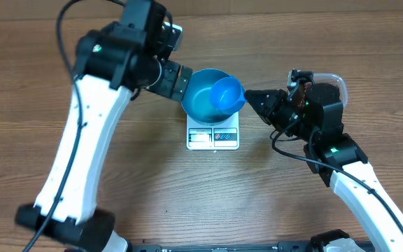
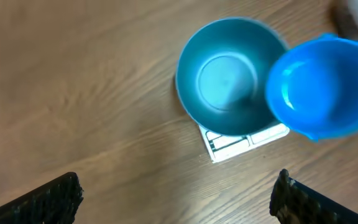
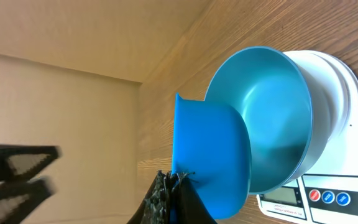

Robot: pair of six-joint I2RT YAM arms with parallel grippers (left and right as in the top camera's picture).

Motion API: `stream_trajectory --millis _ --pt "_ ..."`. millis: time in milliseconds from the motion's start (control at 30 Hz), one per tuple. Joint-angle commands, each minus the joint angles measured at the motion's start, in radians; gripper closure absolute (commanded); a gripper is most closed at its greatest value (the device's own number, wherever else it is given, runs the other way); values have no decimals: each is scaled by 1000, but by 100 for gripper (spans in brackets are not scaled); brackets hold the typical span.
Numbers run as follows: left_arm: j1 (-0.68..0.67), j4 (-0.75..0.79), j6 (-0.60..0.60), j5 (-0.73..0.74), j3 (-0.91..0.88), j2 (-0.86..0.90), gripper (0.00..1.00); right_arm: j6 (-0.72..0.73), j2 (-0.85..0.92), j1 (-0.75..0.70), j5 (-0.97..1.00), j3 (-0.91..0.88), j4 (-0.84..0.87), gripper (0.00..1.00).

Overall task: Scoop item into bowl and weigh 150g on scale
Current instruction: 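Carry the scoop with the right gripper to the bean container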

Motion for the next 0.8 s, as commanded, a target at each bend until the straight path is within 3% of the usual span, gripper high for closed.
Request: stream_trajectory --millis 0,233,767 --pt "10 -16 153 88 22 -93 1 -51 -1 -9 11 18 1 96" --pt "11 -73 239 223 20 -130 0 -54 -1 -65 3 18 1 96" --pt "11 -64 286 314 19 -130 0 -200 -29 -331 -272 32 -46 96"
